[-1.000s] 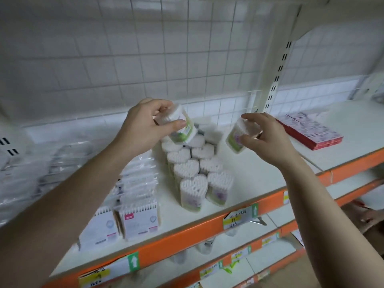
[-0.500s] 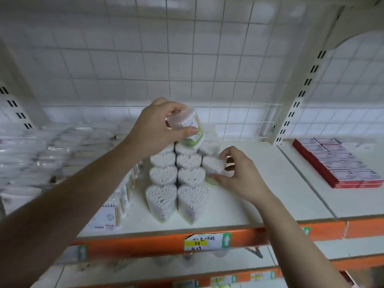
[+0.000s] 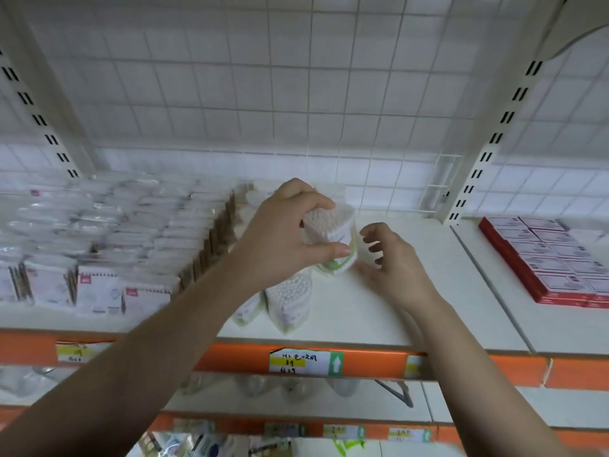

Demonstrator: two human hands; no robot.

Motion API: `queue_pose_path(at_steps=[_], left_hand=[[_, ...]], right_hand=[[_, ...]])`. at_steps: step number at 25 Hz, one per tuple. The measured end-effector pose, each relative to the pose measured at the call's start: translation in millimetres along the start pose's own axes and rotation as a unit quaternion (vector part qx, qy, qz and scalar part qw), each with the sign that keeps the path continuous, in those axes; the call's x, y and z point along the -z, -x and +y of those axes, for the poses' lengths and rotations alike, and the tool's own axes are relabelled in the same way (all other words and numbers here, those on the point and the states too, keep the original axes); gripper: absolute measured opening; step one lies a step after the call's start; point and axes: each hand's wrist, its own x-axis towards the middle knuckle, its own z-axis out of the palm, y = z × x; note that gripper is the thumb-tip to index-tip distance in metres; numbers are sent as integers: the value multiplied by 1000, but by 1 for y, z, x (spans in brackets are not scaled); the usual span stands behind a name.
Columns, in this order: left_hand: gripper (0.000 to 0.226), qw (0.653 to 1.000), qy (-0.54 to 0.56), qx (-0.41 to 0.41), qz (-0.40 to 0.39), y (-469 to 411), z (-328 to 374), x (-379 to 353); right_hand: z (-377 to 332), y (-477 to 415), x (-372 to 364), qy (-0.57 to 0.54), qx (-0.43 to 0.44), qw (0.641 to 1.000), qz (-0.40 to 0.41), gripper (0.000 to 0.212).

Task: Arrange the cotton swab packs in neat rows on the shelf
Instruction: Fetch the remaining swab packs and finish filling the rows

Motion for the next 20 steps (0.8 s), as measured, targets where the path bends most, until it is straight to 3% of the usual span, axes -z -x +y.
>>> queue_pose_path(at_steps=[4,13,20], left_hand=[[69,996,-85,-7,-17,16,10,-29],[71,948,-301,68,-85,27,19,-57],[59,922,-367,106,-57,21,16,-65]], right_hand=[[31,11,0,119,-2,992,-31,24],[35,22,-5,98,-1,995,-19,17],[32,21,-9,99,-23,995,3,21]])
